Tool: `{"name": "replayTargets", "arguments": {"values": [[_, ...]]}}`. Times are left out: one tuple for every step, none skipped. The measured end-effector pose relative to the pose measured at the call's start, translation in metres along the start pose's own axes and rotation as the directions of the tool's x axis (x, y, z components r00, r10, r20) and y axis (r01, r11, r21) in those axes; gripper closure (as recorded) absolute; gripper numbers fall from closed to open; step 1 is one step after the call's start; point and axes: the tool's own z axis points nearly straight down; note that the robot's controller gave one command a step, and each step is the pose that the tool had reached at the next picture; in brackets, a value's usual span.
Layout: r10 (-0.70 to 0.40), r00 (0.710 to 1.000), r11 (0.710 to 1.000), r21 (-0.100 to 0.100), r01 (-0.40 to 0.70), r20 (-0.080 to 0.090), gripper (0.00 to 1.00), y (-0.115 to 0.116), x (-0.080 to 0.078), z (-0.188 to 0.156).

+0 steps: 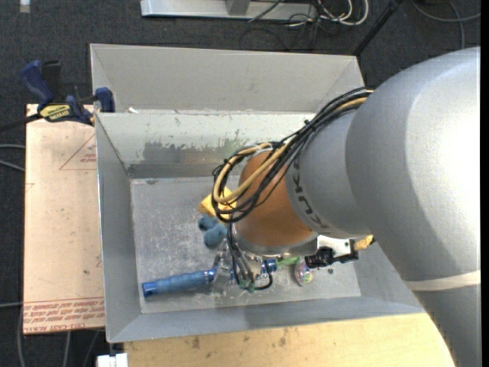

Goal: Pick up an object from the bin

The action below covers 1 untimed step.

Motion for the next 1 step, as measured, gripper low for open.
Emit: {"name": "replayTargets", "arguments": {"values": [[-0.003,1.0,1.0,-0.003,0.003,0.008,1.0,0.001,-0.0006,-0.075]]}}
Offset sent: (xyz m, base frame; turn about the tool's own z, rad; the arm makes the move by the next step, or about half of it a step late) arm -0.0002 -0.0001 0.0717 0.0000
